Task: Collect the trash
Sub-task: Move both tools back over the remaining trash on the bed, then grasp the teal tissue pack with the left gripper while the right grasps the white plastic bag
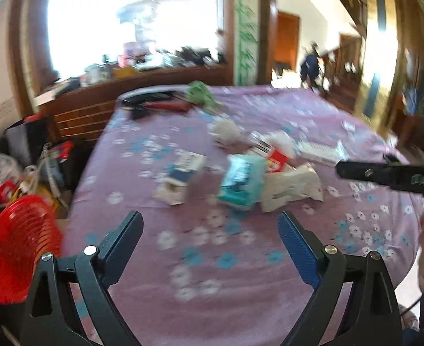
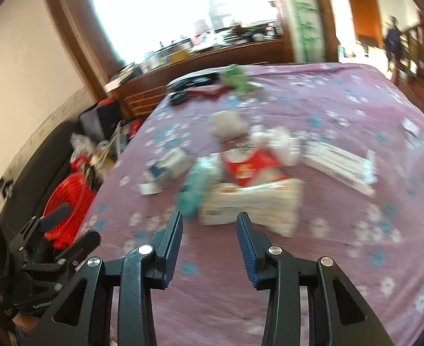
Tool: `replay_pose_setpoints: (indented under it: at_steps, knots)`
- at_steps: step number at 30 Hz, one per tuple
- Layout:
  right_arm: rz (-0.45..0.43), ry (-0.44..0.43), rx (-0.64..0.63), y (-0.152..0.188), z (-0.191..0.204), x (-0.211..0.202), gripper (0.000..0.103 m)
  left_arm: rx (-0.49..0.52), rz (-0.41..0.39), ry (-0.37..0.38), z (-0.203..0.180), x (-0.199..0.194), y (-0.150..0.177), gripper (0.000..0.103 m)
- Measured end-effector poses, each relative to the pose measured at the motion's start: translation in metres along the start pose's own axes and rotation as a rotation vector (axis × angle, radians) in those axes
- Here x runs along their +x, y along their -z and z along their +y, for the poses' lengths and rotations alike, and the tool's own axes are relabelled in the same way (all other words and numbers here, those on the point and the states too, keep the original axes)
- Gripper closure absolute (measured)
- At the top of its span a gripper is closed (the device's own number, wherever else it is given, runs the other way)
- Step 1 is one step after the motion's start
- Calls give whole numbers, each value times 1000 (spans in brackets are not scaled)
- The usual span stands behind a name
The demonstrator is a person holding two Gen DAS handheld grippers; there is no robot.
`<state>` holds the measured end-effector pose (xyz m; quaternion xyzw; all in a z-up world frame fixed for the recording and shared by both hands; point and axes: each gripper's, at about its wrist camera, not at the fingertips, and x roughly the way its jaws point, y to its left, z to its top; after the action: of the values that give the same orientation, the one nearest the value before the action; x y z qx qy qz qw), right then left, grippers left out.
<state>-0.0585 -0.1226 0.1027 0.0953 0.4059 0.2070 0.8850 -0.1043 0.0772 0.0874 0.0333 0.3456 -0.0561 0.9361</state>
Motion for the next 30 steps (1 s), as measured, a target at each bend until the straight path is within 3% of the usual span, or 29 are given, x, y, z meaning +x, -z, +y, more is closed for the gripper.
replay_pose_setpoints:
  at_steps: [8, 14, 19, 21, 25, 30]
  knots:
    - [-27, -11, 66, -2, -55, -15, 54, 37, 146, 19, -28, 87, -25, 10]
    - [2, -38, 97, -14, -75, 0, 54, 2, 172, 77, -21, 117, -34, 11]
    - [51, -46, 89, -32, -80, 27, 53, -54, 196, 177, -18, 130, -39, 55]
    - [79, -35, 90, -41, -82, 42, 53, -49, 198, 171, -21, 133, -39, 63]
    - [115, -19, 91, -53, -88, 67, 53, -58, 193, 166, -21, 132, -38, 68]
    - [188, -27, 117, -58, -102, 103, 53, -80, 197, 158, -14, 132, -40, 66]
